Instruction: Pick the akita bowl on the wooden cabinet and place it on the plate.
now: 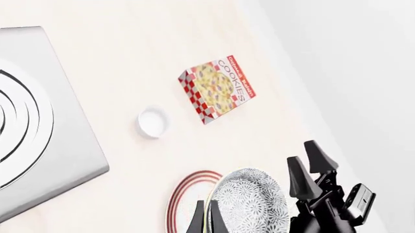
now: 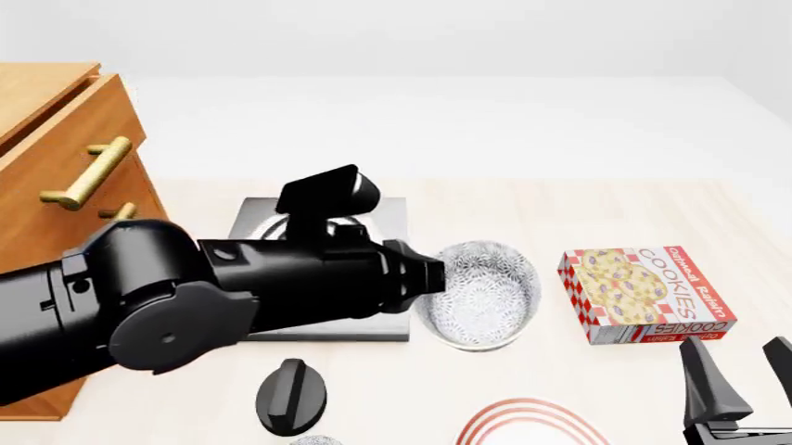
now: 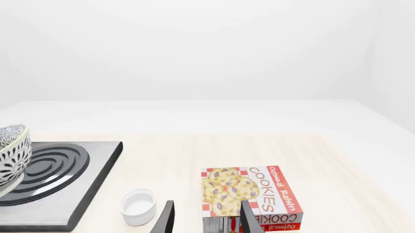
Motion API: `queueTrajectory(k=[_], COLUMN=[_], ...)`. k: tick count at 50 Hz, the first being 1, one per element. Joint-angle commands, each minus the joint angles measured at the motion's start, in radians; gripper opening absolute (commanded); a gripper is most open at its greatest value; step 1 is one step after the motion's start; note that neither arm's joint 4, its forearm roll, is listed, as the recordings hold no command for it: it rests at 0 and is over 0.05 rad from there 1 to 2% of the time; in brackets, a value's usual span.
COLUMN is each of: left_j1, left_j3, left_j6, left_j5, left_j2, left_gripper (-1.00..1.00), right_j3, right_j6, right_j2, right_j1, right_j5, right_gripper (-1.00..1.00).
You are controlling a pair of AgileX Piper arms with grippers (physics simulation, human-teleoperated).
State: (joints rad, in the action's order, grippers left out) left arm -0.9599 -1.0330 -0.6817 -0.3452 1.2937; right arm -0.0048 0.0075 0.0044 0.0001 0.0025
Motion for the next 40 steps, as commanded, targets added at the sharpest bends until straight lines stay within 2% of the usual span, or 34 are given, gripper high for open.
queueTrajectory(k=[1, 40], left_j1=[-0.006, -0.025], left_j3=[0.018, 0.087], left_j6=[-0.013, -0.060], left_j5=[0.029, 0.130], left_j2=[0.021, 0.126], left_gripper=[-1.00, -1.00], right_j3=[0.000, 0.000], right_j6=[0.000, 0.000], right_j2=[0.000, 0.000], right_j1=[0.000, 0.000], right_j5=[0.000, 0.000], right_gripper=[1.00, 1.00])
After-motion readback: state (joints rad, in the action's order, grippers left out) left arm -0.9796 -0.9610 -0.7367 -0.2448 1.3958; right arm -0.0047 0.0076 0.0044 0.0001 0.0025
